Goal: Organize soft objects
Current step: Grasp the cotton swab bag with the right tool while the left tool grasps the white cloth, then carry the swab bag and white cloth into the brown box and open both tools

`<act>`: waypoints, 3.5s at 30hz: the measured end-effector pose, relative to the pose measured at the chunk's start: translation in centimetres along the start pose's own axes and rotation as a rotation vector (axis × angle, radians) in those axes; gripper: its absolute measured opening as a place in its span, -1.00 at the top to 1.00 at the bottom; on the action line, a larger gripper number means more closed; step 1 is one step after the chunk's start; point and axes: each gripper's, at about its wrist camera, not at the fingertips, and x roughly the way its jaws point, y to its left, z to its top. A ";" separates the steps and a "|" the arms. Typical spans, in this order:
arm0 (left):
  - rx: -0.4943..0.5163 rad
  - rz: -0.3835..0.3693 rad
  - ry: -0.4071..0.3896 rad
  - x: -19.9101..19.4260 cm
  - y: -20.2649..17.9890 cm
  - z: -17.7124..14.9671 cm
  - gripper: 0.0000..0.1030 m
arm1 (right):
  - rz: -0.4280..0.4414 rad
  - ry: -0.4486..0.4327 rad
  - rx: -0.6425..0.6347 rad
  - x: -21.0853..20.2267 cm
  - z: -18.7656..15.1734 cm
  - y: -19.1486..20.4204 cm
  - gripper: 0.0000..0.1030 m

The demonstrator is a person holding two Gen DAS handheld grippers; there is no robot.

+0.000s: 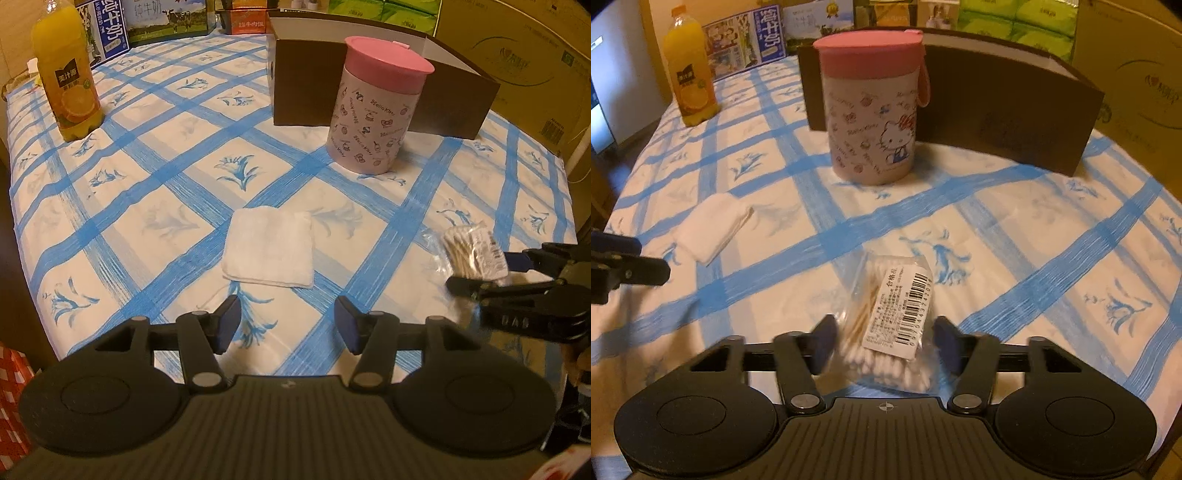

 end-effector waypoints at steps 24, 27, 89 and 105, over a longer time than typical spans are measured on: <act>-0.027 0.018 0.009 6.7 1.7 3.6 -0.07 | -0.018 -0.031 0.161 0.6 1.5 -4.5 -0.18; -0.019 -0.007 0.001 6.6 1.3 3.7 0.30 | -0.018 -0.033 0.159 0.7 1.4 -4.4 -0.20; -0.001 -0.083 -0.114 0.3 1.1 6.5 0.92 | 0.055 -0.141 0.159 -4.3 5.5 -7.3 0.40; 0.117 -0.116 -0.288 -1.3 0.1 19.2 0.92 | 0.086 -0.347 0.090 -6.2 17.1 -10.8 0.40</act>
